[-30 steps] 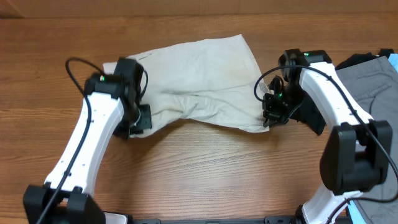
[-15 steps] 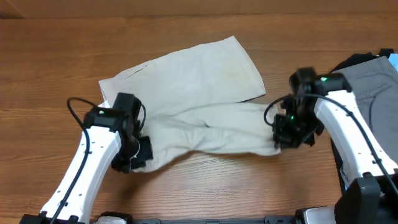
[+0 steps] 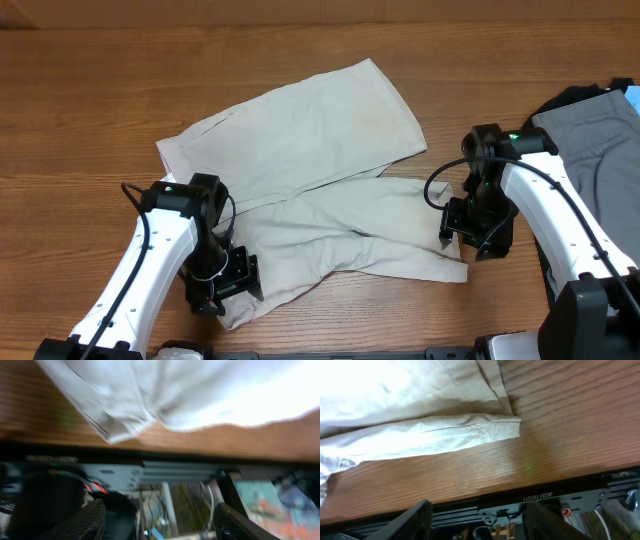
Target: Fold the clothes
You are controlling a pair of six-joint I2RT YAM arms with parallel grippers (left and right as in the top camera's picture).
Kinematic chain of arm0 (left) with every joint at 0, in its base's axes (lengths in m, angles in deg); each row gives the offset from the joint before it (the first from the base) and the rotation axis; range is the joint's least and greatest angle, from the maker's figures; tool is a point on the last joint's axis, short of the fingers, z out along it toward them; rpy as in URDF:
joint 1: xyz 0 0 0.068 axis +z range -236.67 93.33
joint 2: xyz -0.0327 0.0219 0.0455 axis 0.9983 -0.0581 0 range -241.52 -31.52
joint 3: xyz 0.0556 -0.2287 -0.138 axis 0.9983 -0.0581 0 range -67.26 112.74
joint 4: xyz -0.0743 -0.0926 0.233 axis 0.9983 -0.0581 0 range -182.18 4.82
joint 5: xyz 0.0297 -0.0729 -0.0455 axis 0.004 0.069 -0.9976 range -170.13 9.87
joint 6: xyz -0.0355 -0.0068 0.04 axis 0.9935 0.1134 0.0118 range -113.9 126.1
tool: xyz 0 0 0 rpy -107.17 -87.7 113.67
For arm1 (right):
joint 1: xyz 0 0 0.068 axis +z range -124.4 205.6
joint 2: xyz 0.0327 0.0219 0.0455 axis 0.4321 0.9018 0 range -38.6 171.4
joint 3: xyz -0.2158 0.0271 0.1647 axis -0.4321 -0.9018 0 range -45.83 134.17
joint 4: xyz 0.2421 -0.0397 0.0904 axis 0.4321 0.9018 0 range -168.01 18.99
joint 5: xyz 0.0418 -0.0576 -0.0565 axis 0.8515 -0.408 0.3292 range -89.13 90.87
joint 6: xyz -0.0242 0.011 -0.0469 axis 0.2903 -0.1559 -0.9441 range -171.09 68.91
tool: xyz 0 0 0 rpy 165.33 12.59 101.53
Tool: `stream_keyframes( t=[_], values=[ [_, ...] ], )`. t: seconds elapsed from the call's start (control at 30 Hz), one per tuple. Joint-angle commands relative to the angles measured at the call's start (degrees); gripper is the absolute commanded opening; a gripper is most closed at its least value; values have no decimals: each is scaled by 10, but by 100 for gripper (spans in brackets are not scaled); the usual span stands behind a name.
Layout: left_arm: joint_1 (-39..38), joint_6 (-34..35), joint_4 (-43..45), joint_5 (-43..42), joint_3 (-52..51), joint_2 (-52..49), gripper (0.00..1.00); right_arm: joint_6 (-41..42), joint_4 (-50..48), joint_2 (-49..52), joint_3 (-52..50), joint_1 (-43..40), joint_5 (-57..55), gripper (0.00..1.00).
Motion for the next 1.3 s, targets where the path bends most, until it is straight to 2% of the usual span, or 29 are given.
stream_keyframes(
  t=[0.0,0.03,0.13,0.17,0.2,0.23,0.3,0.33,0.37,0.4,0.47,0.5,0.67,0.93,1.27],
  values=[
    [3,-35,-7,-70,38,3,73,5,-1,-3,78,-2,-11,67],
    [3,-34,-5,-65,56,3,75,5,-1,-3,89,-2,-11,68],
    [3,-19,25,-12,140,3,79,2,-6,-3,156,-2,-11,79],
    [3,-4,43,14,163,3,78,-3,-17,-3,167,-2,-5,81],
    [3,17,78,62,187,3,74,-14,-35,-3,172,-2,14,79],
    [3,24,93,77,193,3,67,-24,-52,-3,173,-2,34,77],
    [3,26,144,89,200,-6,42,-46,-91,-2,173,-2,86,69],
    [3,26,154,97,200,-27,20,-47,-115,0,173,-1,96,55],
    [3,26,154,117,200,-45,9,-52,-129,2,173,-1,96,45],
    [4,26,154,147,200,-74,4,-56,-154,7,173,1,97,26],
    [9,26,165,188,200,-130,4,-72,-191,19,173,4,99,7],
    [13,26,174,192,200,-160,4,-76,-203,24,173,6,99,4],
    [38,26,214,183,200,-279,4,-122,-263,85,173,10,120,4],
    [47,26,273,178,199,-361,4,-148,-336,179,173,10,124,4],
    [47,17,447,188,199,-449,4,-148,-462,276,173,11,124,4]
  ],
)
